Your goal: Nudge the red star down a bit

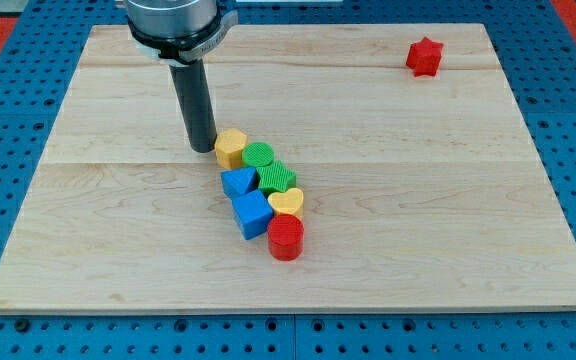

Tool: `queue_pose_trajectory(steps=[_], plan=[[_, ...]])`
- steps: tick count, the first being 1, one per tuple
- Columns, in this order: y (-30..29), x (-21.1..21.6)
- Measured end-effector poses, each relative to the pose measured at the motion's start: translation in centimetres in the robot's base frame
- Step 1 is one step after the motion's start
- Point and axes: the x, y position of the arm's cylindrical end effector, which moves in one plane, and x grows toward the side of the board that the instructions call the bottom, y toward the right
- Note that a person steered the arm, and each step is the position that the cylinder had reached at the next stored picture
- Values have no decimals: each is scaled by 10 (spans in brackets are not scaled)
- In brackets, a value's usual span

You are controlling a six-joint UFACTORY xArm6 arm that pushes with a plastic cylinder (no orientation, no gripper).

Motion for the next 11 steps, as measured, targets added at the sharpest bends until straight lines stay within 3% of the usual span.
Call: queue_pose_trajectory(steps=[2, 4, 5, 7, 9, 11], plan=[[39, -21], [52, 14], [93, -26], [262, -53], [374, -139], [276, -178]])
